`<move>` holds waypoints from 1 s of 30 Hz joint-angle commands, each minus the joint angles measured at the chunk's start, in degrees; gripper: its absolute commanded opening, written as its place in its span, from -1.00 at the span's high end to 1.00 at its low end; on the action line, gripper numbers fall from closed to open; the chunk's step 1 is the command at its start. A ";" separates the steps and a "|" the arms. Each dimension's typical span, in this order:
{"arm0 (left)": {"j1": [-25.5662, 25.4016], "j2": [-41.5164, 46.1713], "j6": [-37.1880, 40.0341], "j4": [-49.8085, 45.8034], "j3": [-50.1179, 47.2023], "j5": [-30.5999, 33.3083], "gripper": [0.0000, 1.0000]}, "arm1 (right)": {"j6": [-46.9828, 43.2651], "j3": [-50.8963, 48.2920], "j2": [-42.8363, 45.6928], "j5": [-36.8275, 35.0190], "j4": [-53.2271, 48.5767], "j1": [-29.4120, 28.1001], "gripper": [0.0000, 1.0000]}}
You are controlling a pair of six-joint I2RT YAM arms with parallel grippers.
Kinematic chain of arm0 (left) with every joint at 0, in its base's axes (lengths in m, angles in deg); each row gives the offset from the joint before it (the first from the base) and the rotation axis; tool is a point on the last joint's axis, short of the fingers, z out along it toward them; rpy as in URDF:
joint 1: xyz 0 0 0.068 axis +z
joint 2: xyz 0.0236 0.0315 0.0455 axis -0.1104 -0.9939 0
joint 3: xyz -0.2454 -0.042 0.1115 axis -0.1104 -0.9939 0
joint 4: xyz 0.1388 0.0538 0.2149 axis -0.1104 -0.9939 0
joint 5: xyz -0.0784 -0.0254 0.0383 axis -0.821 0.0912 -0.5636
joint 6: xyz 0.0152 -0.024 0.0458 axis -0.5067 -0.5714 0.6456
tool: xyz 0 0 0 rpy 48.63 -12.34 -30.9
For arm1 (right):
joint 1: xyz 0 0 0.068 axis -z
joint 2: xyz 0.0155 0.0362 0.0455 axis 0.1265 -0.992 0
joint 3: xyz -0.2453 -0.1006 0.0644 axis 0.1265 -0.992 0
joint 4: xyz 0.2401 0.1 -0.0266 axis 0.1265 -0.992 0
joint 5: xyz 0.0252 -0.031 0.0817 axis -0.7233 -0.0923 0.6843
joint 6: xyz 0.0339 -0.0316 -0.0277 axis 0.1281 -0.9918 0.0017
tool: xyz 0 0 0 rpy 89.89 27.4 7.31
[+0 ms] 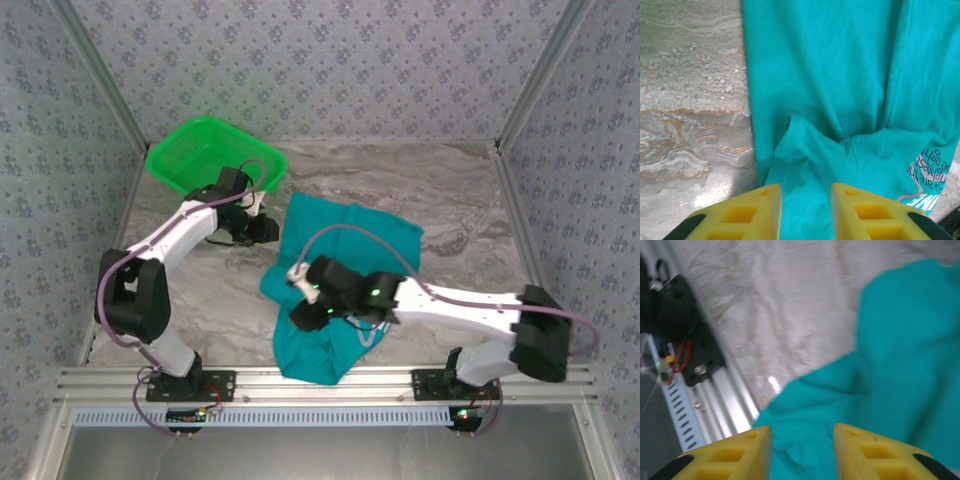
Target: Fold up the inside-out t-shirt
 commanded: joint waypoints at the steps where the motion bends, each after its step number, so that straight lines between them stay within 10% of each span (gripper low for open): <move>1: -0.23 6.97 0.71 -3.01 -2.56 2.36 0.30 | 4.92 -5.67 5.80 -3.18 -8.21 2.97 0.23; 11: -12.40 18.99 -10.88 0.67 -19.25 0.40 0.26 | 11.54 -10.44 4.01 -1.20 -1.56 1.24 0.20; 21: -30.24 21.63 -49.66 6.01 -24.85 3.49 -0.09 | 11.21 -14.92 17.01 -6.32 -7.86 19.77 0.07; 30: -36.89 10.17 -55.10 4.28 -16.23 13.71 -0.24 | 8.50 -16.23 21.10 -6.24 -7.82 24.63 0.07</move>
